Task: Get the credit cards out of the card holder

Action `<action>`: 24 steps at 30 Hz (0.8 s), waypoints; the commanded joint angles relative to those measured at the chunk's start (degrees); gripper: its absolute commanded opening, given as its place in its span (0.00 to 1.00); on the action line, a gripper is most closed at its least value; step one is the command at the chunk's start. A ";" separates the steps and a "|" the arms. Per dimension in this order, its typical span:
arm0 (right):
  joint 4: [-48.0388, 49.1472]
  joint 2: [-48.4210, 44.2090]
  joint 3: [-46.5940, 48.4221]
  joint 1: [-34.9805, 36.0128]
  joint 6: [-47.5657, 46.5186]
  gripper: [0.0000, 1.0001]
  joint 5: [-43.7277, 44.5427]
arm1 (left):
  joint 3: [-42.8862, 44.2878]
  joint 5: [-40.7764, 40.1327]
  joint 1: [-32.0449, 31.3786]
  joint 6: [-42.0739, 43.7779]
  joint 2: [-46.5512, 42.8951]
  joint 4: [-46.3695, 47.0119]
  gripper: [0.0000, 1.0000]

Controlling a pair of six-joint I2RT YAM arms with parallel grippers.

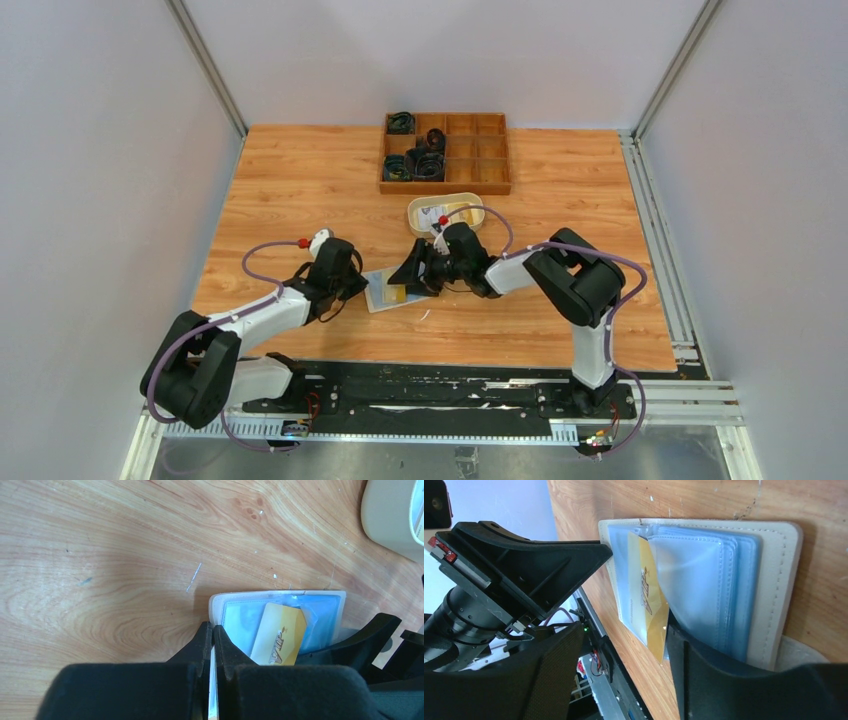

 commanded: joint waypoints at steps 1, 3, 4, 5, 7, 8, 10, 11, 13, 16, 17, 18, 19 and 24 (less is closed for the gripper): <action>-4.05 4.57 -3.93 0.77 -1.41 0.62 1.61 | -0.83 0.18 -0.22 0.06 -0.60 -0.48 0.00; -2.75 4.82 -4.22 0.68 -1.39 0.51 1.32 | -0.87 0.27 -0.22 0.01 -0.31 -0.35 0.00; -2.00 5.16 -4.24 0.68 -1.36 0.43 1.14 | -0.87 0.34 -0.22 -0.07 -0.26 -0.29 0.00; -1.38 5.45 -4.23 0.68 -1.30 0.35 0.86 | -0.78 0.38 -0.22 -0.04 -0.22 -0.26 0.00; 0.30 6.20 -4.34 0.60 -0.87 0.18 0.26 | -0.76 0.40 -0.22 -0.07 -0.14 -0.30 0.00; 0.89 6.49 -4.41 0.60 -0.67 0.11 0.05 | -0.71 0.38 -0.22 -0.06 -0.12 -0.37 0.00; 1.55 6.73 -4.52 0.48 -0.47 0.00 -0.23 | -0.74 0.38 -0.22 -0.08 -0.25 -0.43 0.00; 1.83 6.69 -4.69 0.43 -0.53 0.00 -0.32 | -0.78 0.37 -0.22 -0.08 -0.36 -0.42 0.00; 2.07 6.28 -4.99 0.21 -0.60 0.00 -0.36 | -0.65 0.33 -0.21 -0.04 -0.43 -0.55 0.00; 1.09 4.61 -5.46 -0.55 -1.39 0.00 -0.58 | -0.48 -0.03 -0.13 0.30 -0.57 -1.02 0.00; 0.46 3.92 -5.48 -0.75 -1.98 0.00 -0.65 | -0.37 -0.12 -0.13 0.39 -0.56 -1.13 0.00; -1.04 2.95 -5.33 -1.06 -2.97 0.00 -0.56 | -0.23 -0.23 -0.13 0.56 -0.57 -1.30 0.00; -4.32 1.83 -4.73 -1.22 -4.29 0.00 -0.52 | -0.13 -0.32 -0.08 0.61 -0.59 -1.40 0.00; -21.20 -4.89 0.33 -1.62 -15.03 0.00 0.11 | 0.18 -0.69 0.12 1.05 -0.58 -1.80 0.00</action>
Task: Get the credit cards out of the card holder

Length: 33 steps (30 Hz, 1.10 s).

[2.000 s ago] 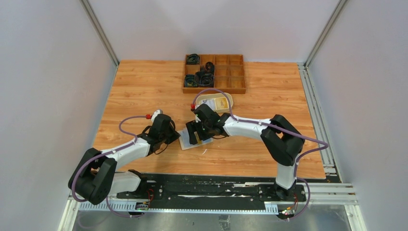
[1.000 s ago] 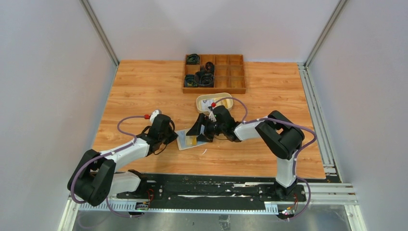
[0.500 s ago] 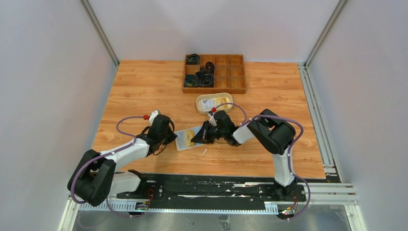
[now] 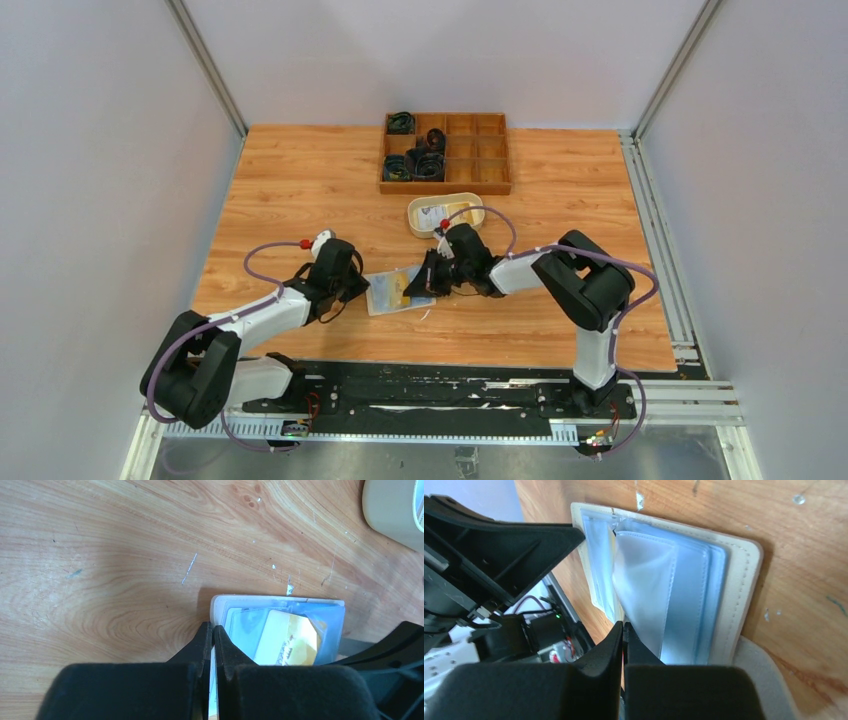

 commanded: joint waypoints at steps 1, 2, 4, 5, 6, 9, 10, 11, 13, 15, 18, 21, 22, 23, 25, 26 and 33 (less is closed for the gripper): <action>-19.67 -3.63 3.80 -0.84 -11.26 0.00 0.99 | 0.40 -1.33 0.11 0.93 -0.41 -1.45 0.00; -21.80 -3.90 4.90 -0.83 -12.75 0.00 0.79 | 0.38 -1.35 0.11 1.01 -0.37 -1.47 0.00; -26.20 -3.27 8.36 -0.86 -16.25 0.00 -1.43 | 0.52 -1.41 0.11 1.09 -0.24 -1.56 0.00; -28.25 -2.07 9.83 -1.03 -17.37 0.00 -3.30 | 0.57 -1.44 0.16 1.10 -0.22 -1.60 0.00; -28.94 -1.29 11.02 -1.05 -18.00 0.00 -5.81 | 0.68 -1.40 0.12 1.15 -0.19 -1.68 0.00; -29.97 1.47 13.32 -1.41 -19.07 0.00 -10.46 | 0.80 -1.58 0.11 1.40 -0.45 -2.11 0.00; -31.34 1.98 14.25 -1.46 -20.17 0.00 -10.81 | 0.84 -1.75 0.11 1.49 -0.59 -2.27 0.00; -33.09 2.62 15.33 -1.49 -21.92 0.00 -11.27 | 0.88 -1.81 0.11 1.63 -0.65 -2.50 0.00; -35.86 3.92 16.86 -2.03 -23.25 0.00 -13.15 | 0.97 -2.12 0.11 1.87 -0.89 -2.88 0.00; -35.98 4.85 17.40 -2.85 -23.21 0.00 -15.82 | 1.09 -2.32 0.11 2.19 -0.98 -3.20 0.00; -35.12 5.41 16.87 -4.72 -22.95 0.00 -18.42 | 1.26 -2.50 0.21 2.38 -1.05 -3.36 0.00; -34.38 4.72 15.12 -7.45 -22.13 0.00 -18.45 | 1.28 -2.65 0.20 2.51 -1.04 -3.50 0.00; -34.37 4.40 14.46 -8.08 -22.08 0.00 -17.91 | 1.32 -2.67 0.20 2.58 -1.12 -3.56 0.00; -34.33 3.75 13.82 -9.17 -22.08 0.00 -17.72 | 1.29 -2.72 0.20 2.60 -1.13 -3.58 0.00; -31.77 3.27 12.66 -10.43 -21.42 0.00 -18.73 | 1.28 -2.76 0.20 2.73 -1.03 -3.58 0.00; -30.39 3.41 12.24 -10.95 -20.75 0.00 -19.86 | 1.30 -2.76 0.20 2.77 -0.92 -3.51 0.00; -20.03 6.59 9.55 -11.89 -14.60 0.00 -24.65 | 1.85 -2.80 0.25 2.93 -0.68 -3.74 0.00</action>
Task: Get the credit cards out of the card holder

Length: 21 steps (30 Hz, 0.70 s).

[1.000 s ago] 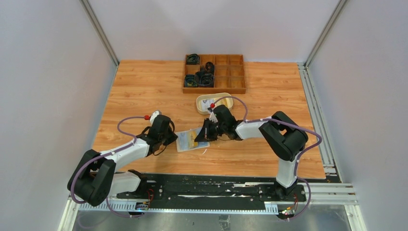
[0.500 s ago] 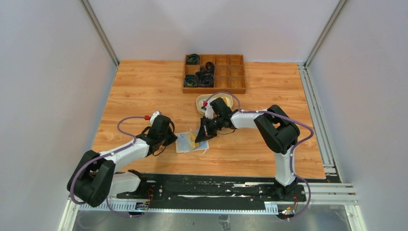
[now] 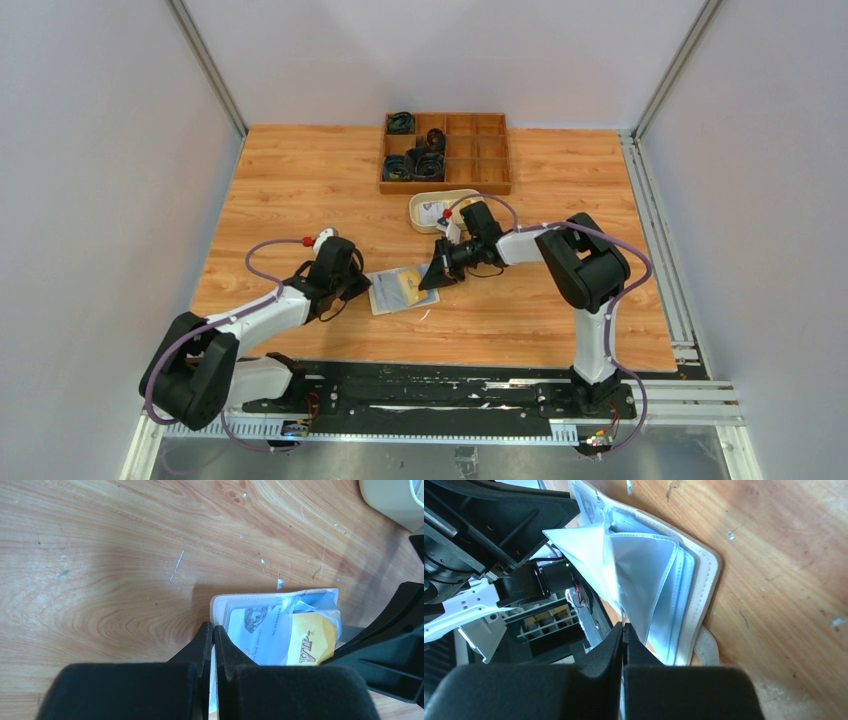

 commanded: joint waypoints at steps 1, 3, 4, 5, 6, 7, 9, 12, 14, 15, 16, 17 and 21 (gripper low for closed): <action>5.30 2.50 -3.07 -1.53 5.03 0.00 -2.63 | 0.74 -4.35 0.40 1.73 -0.44 -2.63 0.00; 6.66 2.48 -3.37 -1.48 5.95 0.00 -2.39 | 0.73 -4.47 0.40 1.83 -0.71 -2.90 0.00; 6.91 2.44 -3.39 -1.42 6.19 0.00 -2.31 | 0.74 -4.47 0.40 1.91 -0.75 -2.95 0.00; 7.02 2.49 -3.27 -1.30 6.22 0.00 -2.44 | 0.76 -4.35 0.40 1.92 -0.62 -2.84 0.00; 7.07 2.51 -3.19 -1.27 6.23 0.00 -2.60 | 0.74 -4.03 0.40 1.97 -0.47 -2.49 0.00; 7.08 2.52 -3.06 -1.21 6.29 0.00 -2.55 | 0.62 -3.35 0.40 2.05 -0.11 -1.82 0.00; 7.60 2.54 -3.06 -1.18 6.71 0.00 -2.53 | 0.36 -1.17 0.48 2.12 0.76 0.37 0.00; 8.32 2.74 -3.19 -1.11 7.32 0.00 -2.32 | -0.36 1.27 0.49 0.94 2.01 3.27 0.00; 7.95 2.35 -3.29 -0.87 6.91 0.00 -1.62 | -1.31 2.84 0.57 0.10 2.17 6.11 0.00; 7.87 2.10 -3.38 -0.72 6.73 0.00 -1.42 | -1.53 3.14 0.57 -0.07 2.10 6.98 0.00; 7.93 1.94 -3.32 -0.47 6.54 0.00 -1.34 | -1.78 3.46 0.64 -0.31 1.97 7.35 0.00; 8.19 1.67 -3.39 -0.26 6.57 0.00 -1.39 | -1.80 3.61 0.66 -0.36 1.92 7.60 0.00; 14.05 0.40 -4.18 0.30 9.15 0.00 -2.78 | -1.35 3.34 0.83 0.05 1.09 6.88 0.00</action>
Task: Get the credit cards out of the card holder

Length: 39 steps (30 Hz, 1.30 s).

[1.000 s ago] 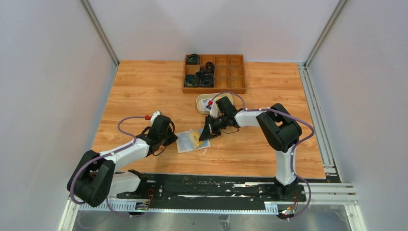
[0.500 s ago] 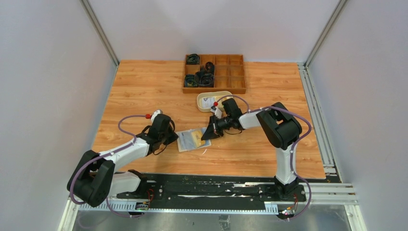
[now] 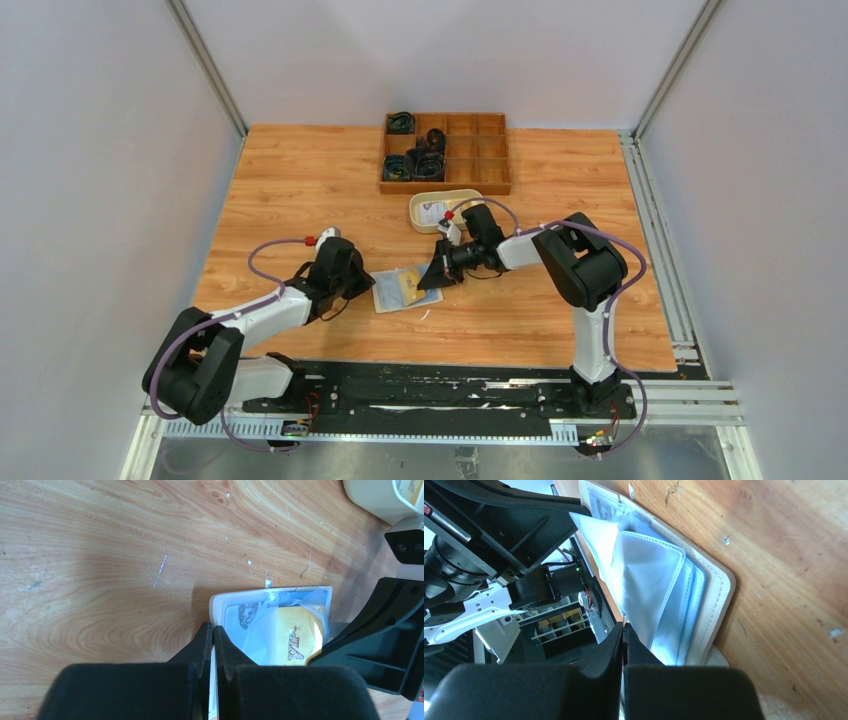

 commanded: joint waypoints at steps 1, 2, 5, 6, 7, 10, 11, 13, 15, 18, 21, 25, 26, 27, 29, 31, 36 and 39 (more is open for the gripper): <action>6.91 -1.32 -1.70 0.49 3.80 0.00 -1.55 | 0.00 0.29 0.55 0.11 -0.58 1.52 0.00; 8.17 -1.44 -1.71 0.43 4.92 0.00 -2.19 | 0.10 0.17 0.57 0.19 -0.70 1.21 0.00; 13.85 -1.92 -2.39 0.27 9.92 0.00 -3.07 | 0.20 -0.33 0.71 0.68 -1.17 0.35 0.00; 15.81 -1.95 -2.76 0.14 11.45 0.00 -3.02 | 0.14 -0.50 0.75 0.80 -1.32 0.17 0.00; 17.24 -2.02 -3.19 -0.06 12.99 0.00 -2.52 | 0.05 -0.60 0.75 0.87 -1.55 0.04 0.00; 21.86 -1.91 -4.88 -0.58 17.58 0.00 0.58 | -0.16 -0.82 0.75 1.00 -2.04 -0.20 0.00; 23.94 -1.64 -5.38 -0.55 19.38 0.00 1.34 | -0.22 -0.77 0.75 1.00 -2.10 -0.17 0.00; 28.90 -0.45 -6.40 -0.46 24.21 0.00 3.07 | -0.23 -0.66 0.75 1.00 -2.03 -0.12 0.00; 34.18 1.44 -6.82 0.03 30.17 0.00 3.90 | -0.29 -0.50 0.75 0.93 -1.84 0.13 0.00; 44.91 6.24 -5.30 2.07 38.38 0.00 2.81 | -0.26 -0.35 0.75 0.83 -1.71 0.34 0.00; 56.44 11.18 -3.50 4.53 47.97 0.00 2.51 | -0.21 -0.46 0.75 0.83 -1.80 0.22 0.00; 56.88 12.63 -3.20 6.84 48.52 0.00 2.99 | -0.49 -0.95 0.75 0.83 -2.41 -0.23 0.00; 54.97 12.32 -3.37 7.18 46.86 0.00 2.96 | -0.50 -1.04 0.75 0.83 -2.50 -0.35 0.00; 52.93 11.58 -3.59 7.45 44.99 0.00 2.86 | -0.50 -1.09 0.75 0.85 -2.59 -0.40 0.00; 46.99 10.00 -3.90 7.79 40.90 0.00 2.51 | -0.57 -1.08 0.80 0.91 -2.57 -0.42 0.00; 40.54 7.80 -3.79 8.00 35.01 0.00 1.92 | -0.50 -1.09 0.84 0.83 -2.48 -0.33 0.00; 5.56 0.84 1.32 9.01 9.59 0.00 3.68 | -0.23 -1.00 0.84 0.65 -2.34 -0.25 0.00; -15.15 -3.28 5.85 9.21 -4.69 0.00 10.10 | -0.32 -1.17 0.85 0.70 -2.58 -0.47 0.00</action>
